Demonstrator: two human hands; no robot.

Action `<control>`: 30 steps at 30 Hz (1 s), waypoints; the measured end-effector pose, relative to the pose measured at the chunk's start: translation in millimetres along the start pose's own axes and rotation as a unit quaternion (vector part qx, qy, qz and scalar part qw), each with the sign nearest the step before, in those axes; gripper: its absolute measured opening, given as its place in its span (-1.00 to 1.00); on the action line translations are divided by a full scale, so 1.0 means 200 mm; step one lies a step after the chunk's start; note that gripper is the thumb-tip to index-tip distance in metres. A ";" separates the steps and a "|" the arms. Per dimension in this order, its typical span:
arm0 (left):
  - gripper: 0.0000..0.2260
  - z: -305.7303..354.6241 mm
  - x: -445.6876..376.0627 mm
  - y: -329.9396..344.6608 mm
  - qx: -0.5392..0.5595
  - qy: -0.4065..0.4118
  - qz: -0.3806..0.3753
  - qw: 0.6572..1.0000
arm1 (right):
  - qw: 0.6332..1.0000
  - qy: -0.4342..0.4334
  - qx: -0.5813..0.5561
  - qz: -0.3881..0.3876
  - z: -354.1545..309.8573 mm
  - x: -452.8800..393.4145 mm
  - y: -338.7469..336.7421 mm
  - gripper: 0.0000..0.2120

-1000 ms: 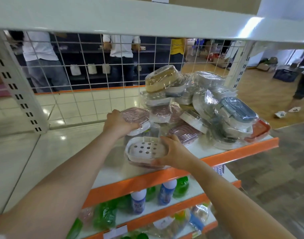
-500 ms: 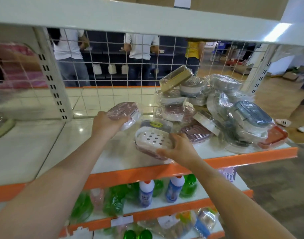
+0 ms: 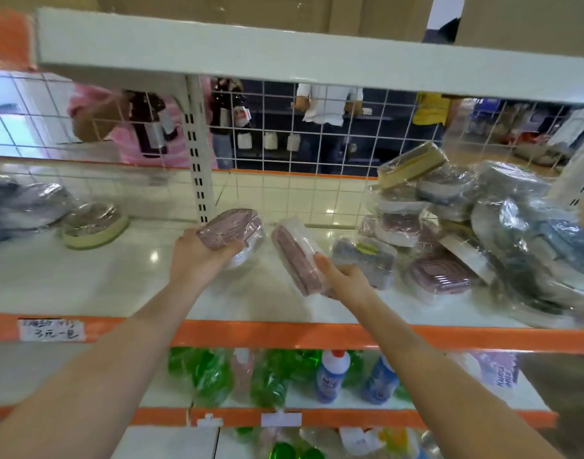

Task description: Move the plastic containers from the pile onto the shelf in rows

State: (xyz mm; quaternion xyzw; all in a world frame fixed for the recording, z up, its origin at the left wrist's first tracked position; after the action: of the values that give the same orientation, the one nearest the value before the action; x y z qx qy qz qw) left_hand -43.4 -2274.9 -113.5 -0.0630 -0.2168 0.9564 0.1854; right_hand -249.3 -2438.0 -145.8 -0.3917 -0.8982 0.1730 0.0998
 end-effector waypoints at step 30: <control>-0.16 -0.45 -0.22 -0.44 -0.095 0.003 -0.069 0.993 | 0.982 0.041 0.142 0.116 -0.28 -0.06 0.49 -0.62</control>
State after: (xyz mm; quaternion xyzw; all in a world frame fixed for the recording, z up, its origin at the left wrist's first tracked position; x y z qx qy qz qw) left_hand 44.5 -2182.5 -153.8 -0.0685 -0.3103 0.9161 0.2446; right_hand -158.8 -2372.4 -132.7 -0.4822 -0.8080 0.2928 0.1701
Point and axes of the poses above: each hand's wrist, its own x-axis away from the middle knuckle, its own y-axis out of the palm, z = x × y, the point moved 7 cm from there along -x, towards the middle knuckle, and after that the axes turned 7 degrees about -y, right-handed, at the moved point
